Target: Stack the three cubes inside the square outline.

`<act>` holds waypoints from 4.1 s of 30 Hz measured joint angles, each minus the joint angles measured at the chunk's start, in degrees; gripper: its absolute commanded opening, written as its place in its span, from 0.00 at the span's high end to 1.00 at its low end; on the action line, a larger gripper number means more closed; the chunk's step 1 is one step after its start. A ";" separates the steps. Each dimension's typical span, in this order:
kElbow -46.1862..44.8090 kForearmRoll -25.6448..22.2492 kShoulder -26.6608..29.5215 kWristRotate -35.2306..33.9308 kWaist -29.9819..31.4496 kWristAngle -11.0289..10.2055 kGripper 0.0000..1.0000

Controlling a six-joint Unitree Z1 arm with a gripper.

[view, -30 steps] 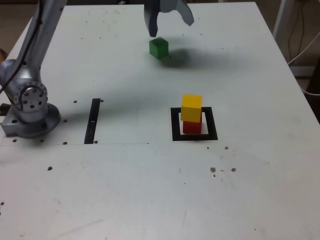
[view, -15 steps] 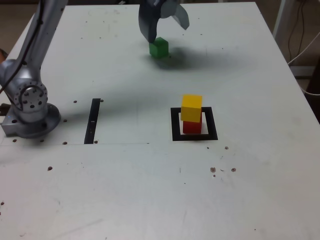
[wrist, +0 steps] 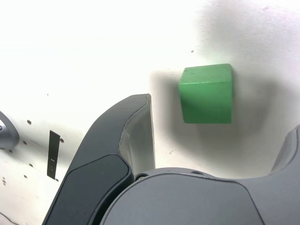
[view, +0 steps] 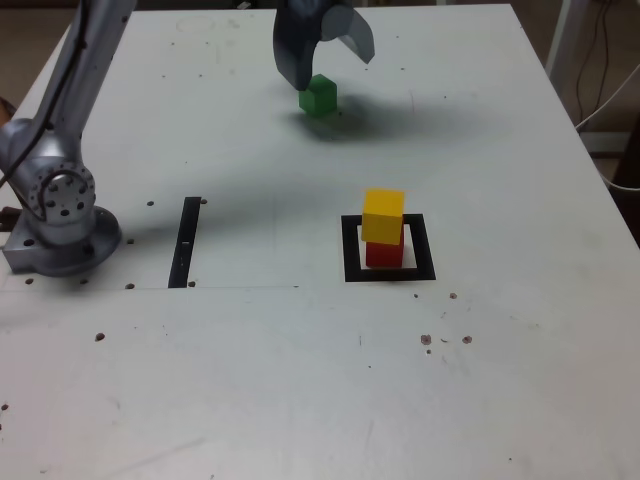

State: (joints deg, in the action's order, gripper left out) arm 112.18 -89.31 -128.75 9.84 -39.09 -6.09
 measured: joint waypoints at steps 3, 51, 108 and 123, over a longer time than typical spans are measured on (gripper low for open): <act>-0.04 -0.15 -0.21 -0.89 -0.33 0.39 0.01; 0.75 3.22 -6.02 3.46 -4.21 1.78 0.08; 4.08 0.87 -3.89 4.14 -4.03 1.73 0.71; -1.08 -1.14 5.25 2.91 3.86 4.51 0.71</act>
State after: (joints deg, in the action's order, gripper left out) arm 111.10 -90.45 -123.50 12.75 -35.24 -1.57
